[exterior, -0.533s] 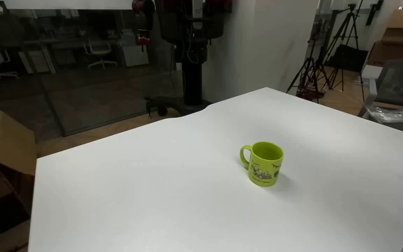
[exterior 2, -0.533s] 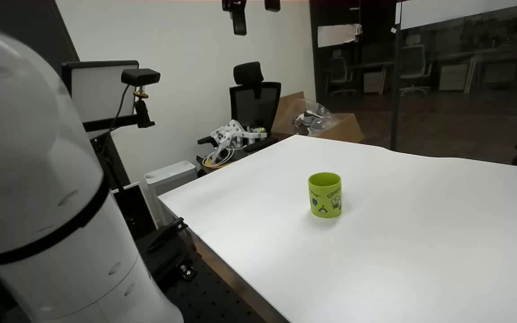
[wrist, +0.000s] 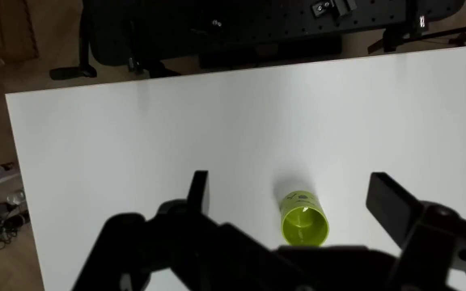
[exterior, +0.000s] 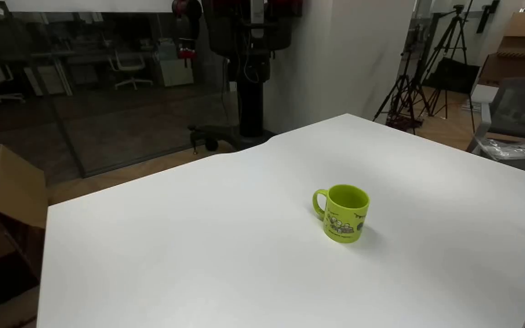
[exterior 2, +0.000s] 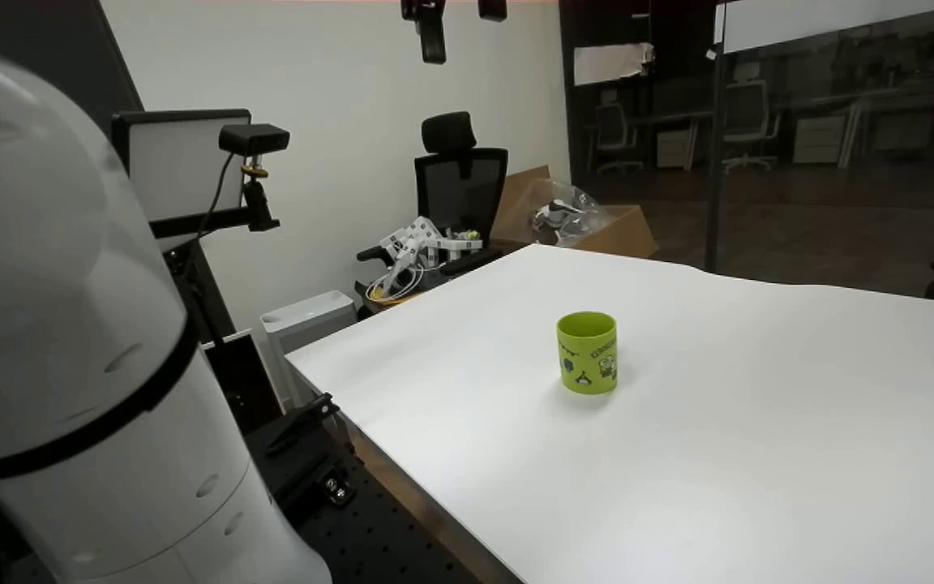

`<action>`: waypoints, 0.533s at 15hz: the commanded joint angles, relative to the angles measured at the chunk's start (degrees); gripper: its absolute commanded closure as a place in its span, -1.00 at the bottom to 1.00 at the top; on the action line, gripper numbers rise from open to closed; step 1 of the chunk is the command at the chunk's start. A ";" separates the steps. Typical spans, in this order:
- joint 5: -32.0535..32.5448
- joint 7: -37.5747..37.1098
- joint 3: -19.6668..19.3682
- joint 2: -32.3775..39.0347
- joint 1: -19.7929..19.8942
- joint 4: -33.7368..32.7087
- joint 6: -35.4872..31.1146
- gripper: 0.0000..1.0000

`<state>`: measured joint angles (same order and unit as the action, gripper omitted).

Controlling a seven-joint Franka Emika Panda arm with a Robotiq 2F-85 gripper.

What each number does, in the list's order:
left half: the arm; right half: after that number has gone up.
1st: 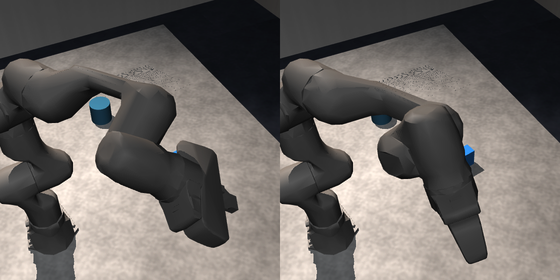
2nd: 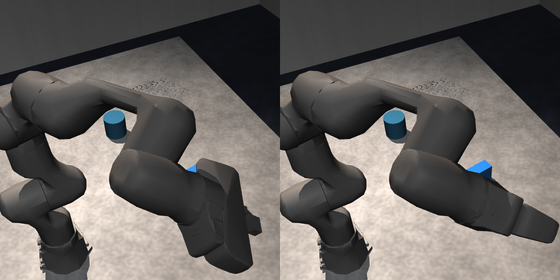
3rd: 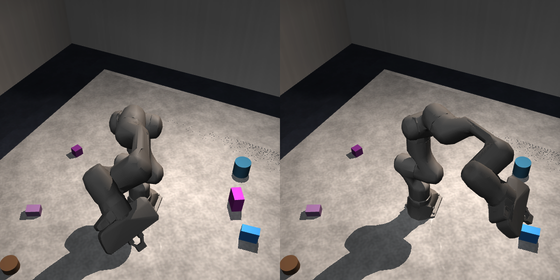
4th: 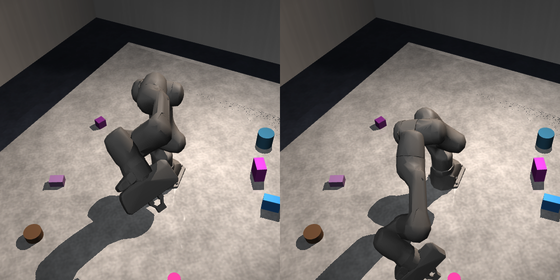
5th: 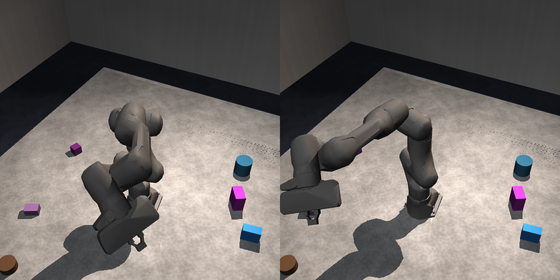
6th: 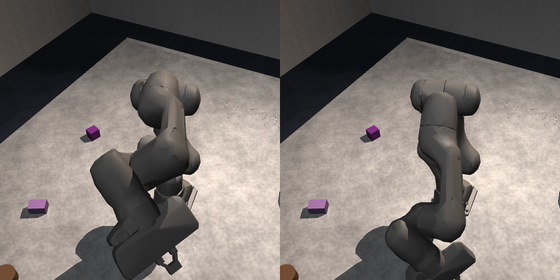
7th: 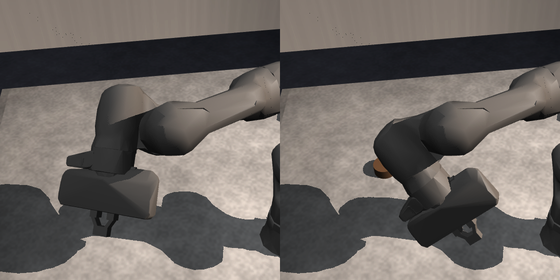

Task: Move the yellow mug backwards

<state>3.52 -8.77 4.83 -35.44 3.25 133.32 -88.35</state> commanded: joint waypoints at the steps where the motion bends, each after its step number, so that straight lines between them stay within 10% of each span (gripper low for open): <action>1: 0.33 -0.37 -0.67 0.10 -0.88 -0.14 0.16 -1.00; 8: -0.03 -3.53 -0.46 0.06 -0.03 0.60 -4.78 -1.00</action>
<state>3.52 -8.93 4.76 -35.39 3.18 133.40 -88.71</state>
